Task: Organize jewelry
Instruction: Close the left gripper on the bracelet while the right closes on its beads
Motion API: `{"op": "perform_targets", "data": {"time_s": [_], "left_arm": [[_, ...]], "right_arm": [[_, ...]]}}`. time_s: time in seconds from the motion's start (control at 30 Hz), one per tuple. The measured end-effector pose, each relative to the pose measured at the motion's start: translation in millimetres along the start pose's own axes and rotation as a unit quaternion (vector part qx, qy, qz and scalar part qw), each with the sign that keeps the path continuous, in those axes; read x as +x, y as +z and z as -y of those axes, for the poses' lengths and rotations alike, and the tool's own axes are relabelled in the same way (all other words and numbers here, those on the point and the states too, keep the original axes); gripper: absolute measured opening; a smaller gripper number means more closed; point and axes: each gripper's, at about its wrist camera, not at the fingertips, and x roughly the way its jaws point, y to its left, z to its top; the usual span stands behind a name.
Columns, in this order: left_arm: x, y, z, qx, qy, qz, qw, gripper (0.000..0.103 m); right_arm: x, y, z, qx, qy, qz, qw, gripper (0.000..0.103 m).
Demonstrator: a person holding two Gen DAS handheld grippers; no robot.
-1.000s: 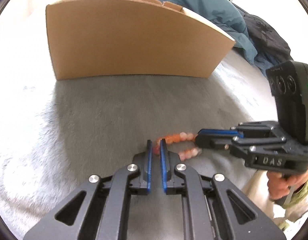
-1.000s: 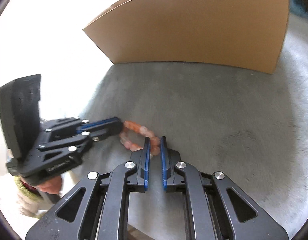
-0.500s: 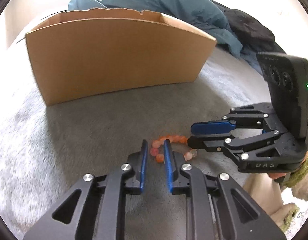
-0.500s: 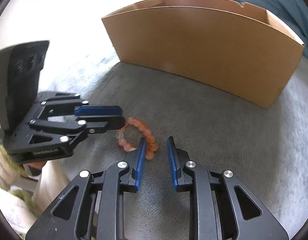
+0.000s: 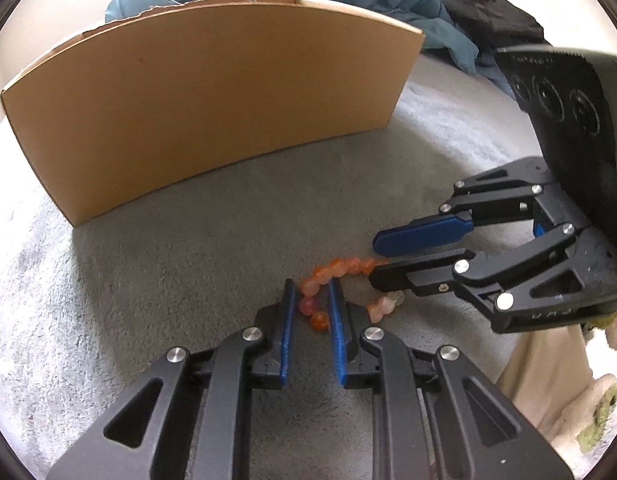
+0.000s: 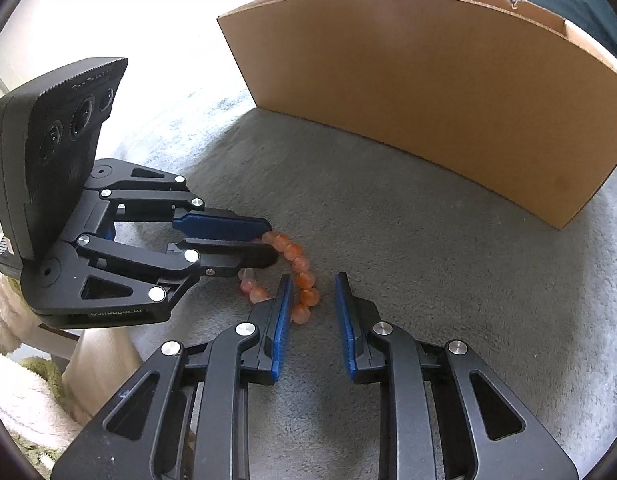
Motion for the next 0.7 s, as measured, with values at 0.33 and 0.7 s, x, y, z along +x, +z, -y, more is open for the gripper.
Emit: {"op": "perform_targets", "data": {"time_s": [0.33,0.7], "left_arm": [[13,13,10,0.005,0.013,-0.005,0.9999,0.015],[12,13,13,0.014,0.022,-0.003,0.9997,0.014]], "right_arm": [[1,-1,-1,-0.012,-0.002,-0.004,1.0,0.017],[7,-3,-3,-0.019,0.001,0.002,1.0,0.015]]}}
